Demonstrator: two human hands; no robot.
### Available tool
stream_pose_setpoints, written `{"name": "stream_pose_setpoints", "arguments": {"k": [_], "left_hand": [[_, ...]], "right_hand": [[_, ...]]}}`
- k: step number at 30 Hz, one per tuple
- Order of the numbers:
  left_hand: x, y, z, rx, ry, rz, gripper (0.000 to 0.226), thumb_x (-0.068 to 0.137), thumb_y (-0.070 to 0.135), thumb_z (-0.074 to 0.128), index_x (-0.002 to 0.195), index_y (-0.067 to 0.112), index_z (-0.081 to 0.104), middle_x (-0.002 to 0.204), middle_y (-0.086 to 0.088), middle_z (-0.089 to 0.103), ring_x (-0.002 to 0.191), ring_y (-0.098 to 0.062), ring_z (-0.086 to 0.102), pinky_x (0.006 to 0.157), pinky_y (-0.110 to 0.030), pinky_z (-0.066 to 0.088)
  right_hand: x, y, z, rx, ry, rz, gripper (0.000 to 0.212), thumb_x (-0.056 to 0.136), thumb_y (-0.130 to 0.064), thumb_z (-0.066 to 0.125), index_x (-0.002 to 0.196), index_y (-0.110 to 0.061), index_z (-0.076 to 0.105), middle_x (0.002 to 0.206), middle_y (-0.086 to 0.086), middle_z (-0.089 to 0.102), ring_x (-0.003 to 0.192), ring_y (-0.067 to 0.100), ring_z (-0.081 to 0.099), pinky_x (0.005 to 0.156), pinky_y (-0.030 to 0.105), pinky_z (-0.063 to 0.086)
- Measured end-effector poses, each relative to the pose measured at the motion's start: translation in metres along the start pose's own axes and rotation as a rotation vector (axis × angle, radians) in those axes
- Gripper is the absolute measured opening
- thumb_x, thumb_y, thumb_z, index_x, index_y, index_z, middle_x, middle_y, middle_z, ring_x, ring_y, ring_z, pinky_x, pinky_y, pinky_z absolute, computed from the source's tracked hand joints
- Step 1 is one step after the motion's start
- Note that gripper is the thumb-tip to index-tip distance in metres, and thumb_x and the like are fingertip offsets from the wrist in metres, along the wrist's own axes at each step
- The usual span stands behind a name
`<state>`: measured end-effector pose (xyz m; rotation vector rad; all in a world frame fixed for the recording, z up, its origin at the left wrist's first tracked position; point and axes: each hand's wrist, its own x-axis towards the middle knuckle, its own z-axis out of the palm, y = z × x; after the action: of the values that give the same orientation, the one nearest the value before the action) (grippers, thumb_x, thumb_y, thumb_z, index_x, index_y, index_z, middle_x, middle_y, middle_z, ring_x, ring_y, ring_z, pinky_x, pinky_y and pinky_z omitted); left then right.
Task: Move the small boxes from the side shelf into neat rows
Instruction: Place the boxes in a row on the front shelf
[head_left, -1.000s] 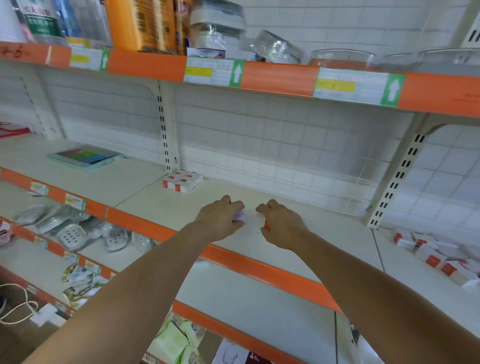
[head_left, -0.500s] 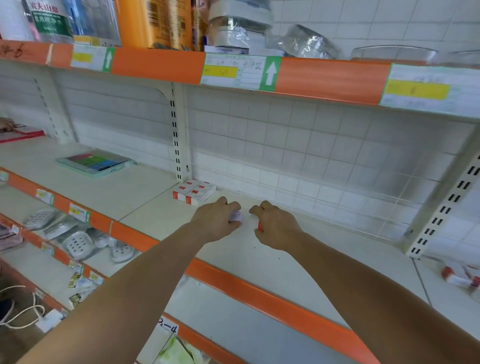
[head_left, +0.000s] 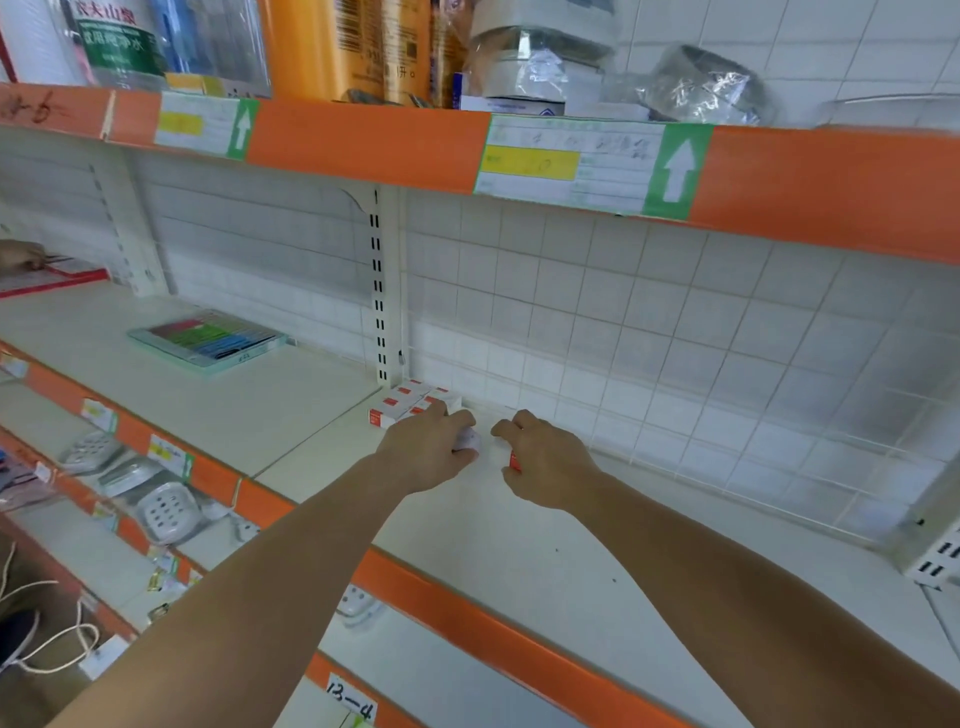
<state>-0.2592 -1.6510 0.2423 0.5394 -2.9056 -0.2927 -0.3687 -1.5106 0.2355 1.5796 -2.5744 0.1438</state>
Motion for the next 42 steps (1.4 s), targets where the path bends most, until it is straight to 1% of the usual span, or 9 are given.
{"name": "stream_pose_setpoints", "arguments": {"k": [3,11,17,22,26,31,35,39,42], "left_hand": [[0.011,-0.02,-0.001,0.002,0.006,0.017,0.046,0.095,0.043,0.048,0.138,0.026,0.044,0.134,-0.004,0.046,0.115,-0.025,0.053,0.082,-0.031,0.042],[0.035,-0.091,-0.013,-0.027,-0.032,0.116,0.052,0.093,0.043,0.05,0.142,0.028,0.037,0.137,-0.001,0.044,0.116,-0.025,0.052,0.09,-0.033,0.045],[0.048,-0.144,-0.029,-0.042,-0.07,0.206,0.054,0.091,0.042,0.055,0.14,0.024,0.038,0.134,-0.001,0.046,0.112,-0.023,0.056,0.086,-0.032,0.046],[0.053,-0.184,-0.038,-0.087,-0.089,0.282,0.059,0.09,0.04,0.057,0.142,0.025,0.034,0.132,0.001,0.048,0.114,-0.021,0.055,0.087,-0.032,0.047],[0.057,-0.208,-0.033,-0.088,-0.131,0.324,0.054,0.09,0.043,0.055,0.139,0.026,0.039,0.133,0.001,0.046,0.113,-0.02,0.055,0.084,-0.03,0.044],[0.062,-0.223,-0.023,-0.104,-0.196,0.331,0.047,0.085,0.05,0.059,0.122,0.023,0.049,0.12,0.002,0.05,0.102,-0.02,0.056,0.081,-0.031,0.047],[0.06,-0.225,-0.01,-0.109,-0.233,0.339,0.05,0.082,0.054,0.059,0.122,0.025,0.05,0.116,0.004,0.053,0.102,-0.018,0.056,0.08,-0.03,0.047],[0.06,-0.222,0.004,-0.106,-0.246,0.33,0.042,0.081,0.051,0.061,0.11,0.022,0.052,0.113,0.005,0.054,0.097,-0.016,0.056,0.071,-0.027,0.039],[0.062,-0.218,0.013,-0.155,-0.264,0.322,0.043,0.082,0.049,0.062,0.113,0.022,0.052,0.117,0.006,0.052,0.101,-0.016,0.055,0.075,-0.027,0.042]], "right_hand": [[0.017,-0.01,0.003,-0.002,0.002,0.022,0.047,0.092,-0.026,0.051,0.137,-0.021,0.041,0.125,0.003,0.046,0.109,0.024,0.054,0.081,0.034,0.047],[0.064,-0.055,0.012,0.018,0.024,0.148,0.055,0.091,-0.023,0.052,0.143,-0.02,0.035,0.129,0.002,0.047,0.114,0.024,0.054,0.085,0.034,0.047],[0.095,-0.098,0.019,0.016,0.029,0.263,0.05,0.091,-0.022,0.051,0.139,-0.02,0.038,0.123,0.001,0.05,0.108,0.024,0.055,0.08,0.034,0.048],[0.113,-0.13,0.026,0.037,0.016,0.357,0.057,0.091,-0.023,0.052,0.144,-0.02,0.032,0.128,0.001,0.049,0.112,0.023,0.055,0.083,0.034,0.048],[0.121,-0.147,0.032,0.066,-0.006,0.424,0.059,0.089,-0.022,0.053,0.144,-0.021,0.032,0.134,-0.001,0.05,0.116,0.024,0.054,0.087,0.036,0.049],[0.123,-0.161,0.041,0.097,-0.043,0.448,0.055,0.086,-0.018,0.055,0.138,-0.022,0.04,0.13,-0.001,0.055,0.114,0.024,0.053,0.083,0.033,0.045],[0.121,-0.165,0.05,0.131,-0.072,0.456,0.05,0.085,-0.018,0.056,0.133,-0.021,0.042,0.121,0.003,0.058,0.106,0.026,0.056,0.077,0.033,0.046],[0.12,-0.163,0.059,0.148,-0.099,0.473,0.046,0.084,-0.019,0.059,0.128,-0.02,0.043,0.116,0.004,0.06,0.099,0.026,0.057,0.072,0.033,0.046],[0.122,-0.159,0.061,0.166,-0.109,0.483,0.045,0.083,-0.019,0.06,0.125,-0.02,0.045,0.115,0.004,0.06,0.099,0.024,0.055,0.071,0.032,0.045]]}}
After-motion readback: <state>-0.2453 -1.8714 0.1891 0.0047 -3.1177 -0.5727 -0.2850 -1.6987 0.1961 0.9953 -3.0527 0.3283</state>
